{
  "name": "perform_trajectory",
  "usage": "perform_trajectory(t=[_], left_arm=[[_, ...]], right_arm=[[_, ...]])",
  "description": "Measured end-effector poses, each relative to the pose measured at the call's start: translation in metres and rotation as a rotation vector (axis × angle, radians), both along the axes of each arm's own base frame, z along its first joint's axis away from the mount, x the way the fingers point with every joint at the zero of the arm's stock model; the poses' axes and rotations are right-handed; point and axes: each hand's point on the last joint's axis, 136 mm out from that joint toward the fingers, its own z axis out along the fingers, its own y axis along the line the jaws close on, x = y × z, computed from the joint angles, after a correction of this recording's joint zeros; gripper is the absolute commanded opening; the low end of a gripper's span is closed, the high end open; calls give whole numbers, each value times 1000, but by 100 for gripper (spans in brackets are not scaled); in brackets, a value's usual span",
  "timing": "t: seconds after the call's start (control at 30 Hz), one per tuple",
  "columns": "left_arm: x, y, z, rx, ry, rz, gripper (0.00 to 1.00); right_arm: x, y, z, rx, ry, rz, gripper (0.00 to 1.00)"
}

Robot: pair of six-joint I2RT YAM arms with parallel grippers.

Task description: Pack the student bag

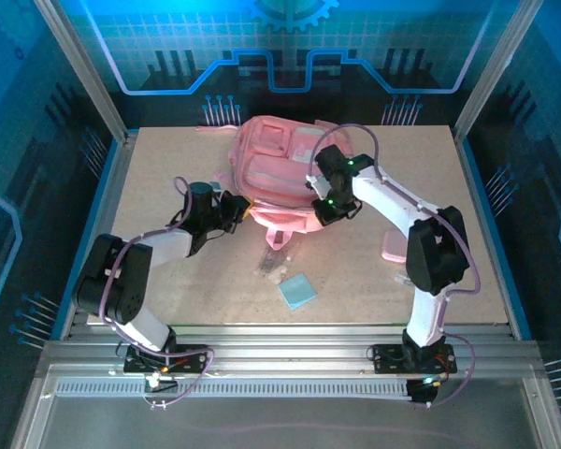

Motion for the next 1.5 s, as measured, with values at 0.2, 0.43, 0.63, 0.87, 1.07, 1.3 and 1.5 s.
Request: perform_trajectory(t=[0.2,0.43,0.63,0.87,1.07,1.3,1.5], left_arm=[[7,28,2,36,25,-9,0],[14,44,13,82,25,-46,0],[12,50,13,90,37,-64,0],[16,64,21,87,32,-59,0],[16,68,21,86,29,-66,0],[21,78,24,82,34,-56,0],[40,86,18,91,57,-53,0]], right_arm=[[21,-33,-15,-75,2,31,0],[56,-49,-33,-125,-46,120,0],[90,-59,-29,-116,-169,169,0],[132,-56,-30,-143,-326,228,0],[174,-46,-34,-113,-392,224,0],[164,-33,-30,-24,-368,213,0],[102,-24,-26,25,-316,198,0]])
